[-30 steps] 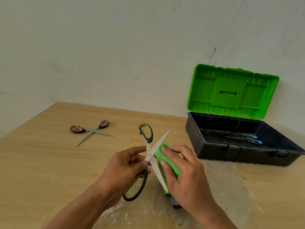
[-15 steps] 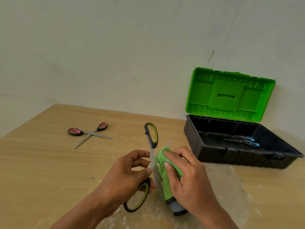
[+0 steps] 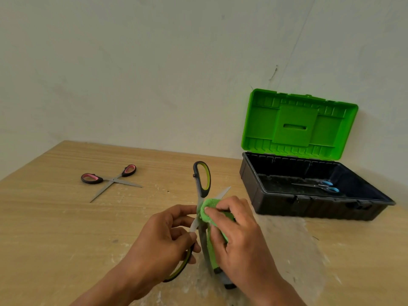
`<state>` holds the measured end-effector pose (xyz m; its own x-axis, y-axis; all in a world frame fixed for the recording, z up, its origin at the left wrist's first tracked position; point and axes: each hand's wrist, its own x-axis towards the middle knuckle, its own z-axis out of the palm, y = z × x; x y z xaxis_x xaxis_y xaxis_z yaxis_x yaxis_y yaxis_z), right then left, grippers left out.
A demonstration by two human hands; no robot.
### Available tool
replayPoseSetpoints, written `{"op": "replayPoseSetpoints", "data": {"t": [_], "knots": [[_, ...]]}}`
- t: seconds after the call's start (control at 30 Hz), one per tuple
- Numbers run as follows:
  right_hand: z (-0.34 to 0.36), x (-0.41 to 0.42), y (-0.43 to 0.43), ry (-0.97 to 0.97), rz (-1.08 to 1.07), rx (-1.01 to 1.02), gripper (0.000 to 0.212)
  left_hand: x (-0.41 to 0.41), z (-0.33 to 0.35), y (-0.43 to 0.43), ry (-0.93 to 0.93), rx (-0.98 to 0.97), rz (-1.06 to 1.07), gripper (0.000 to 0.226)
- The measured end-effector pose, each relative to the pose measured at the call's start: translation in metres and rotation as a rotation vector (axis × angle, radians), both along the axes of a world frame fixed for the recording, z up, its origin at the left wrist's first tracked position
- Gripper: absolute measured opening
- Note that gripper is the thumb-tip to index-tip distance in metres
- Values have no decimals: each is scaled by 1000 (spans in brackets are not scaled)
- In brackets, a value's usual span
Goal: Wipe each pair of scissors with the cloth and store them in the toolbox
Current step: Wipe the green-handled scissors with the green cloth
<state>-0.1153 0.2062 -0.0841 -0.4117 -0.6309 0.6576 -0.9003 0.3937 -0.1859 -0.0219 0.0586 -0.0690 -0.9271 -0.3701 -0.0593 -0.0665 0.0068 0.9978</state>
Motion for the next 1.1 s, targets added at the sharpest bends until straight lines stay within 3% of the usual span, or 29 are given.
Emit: {"op": "replayPoseSetpoints", "data": {"t": [0.13,0.27,0.43,0.6,0.77,0.93,1.1], "knots": [[1,-13,3,-46,-134,-48,30,-2,-4,4,-31,-45,3,37],[-1,-5,2,-21,-30,56,32,-2,-4,3,-32,-36,28,35],[-1,-23,3,-49,-151,-51,32,-3,-4,5,-33,-27,24,33],[-3,-7,2,-41,44,17,34,-1,0,3,-16,-26,58,33],[-3,-32,3,-64,-92,-101,34,-1,0,5,-37,-53,38,31],[-4,-18,-1,-42,68,-27,33,0,3,1,-36,-46,80,31],[-3,-38,2,-42,-76,-126,32,0,3,0,-69,-13,42,30]]}}
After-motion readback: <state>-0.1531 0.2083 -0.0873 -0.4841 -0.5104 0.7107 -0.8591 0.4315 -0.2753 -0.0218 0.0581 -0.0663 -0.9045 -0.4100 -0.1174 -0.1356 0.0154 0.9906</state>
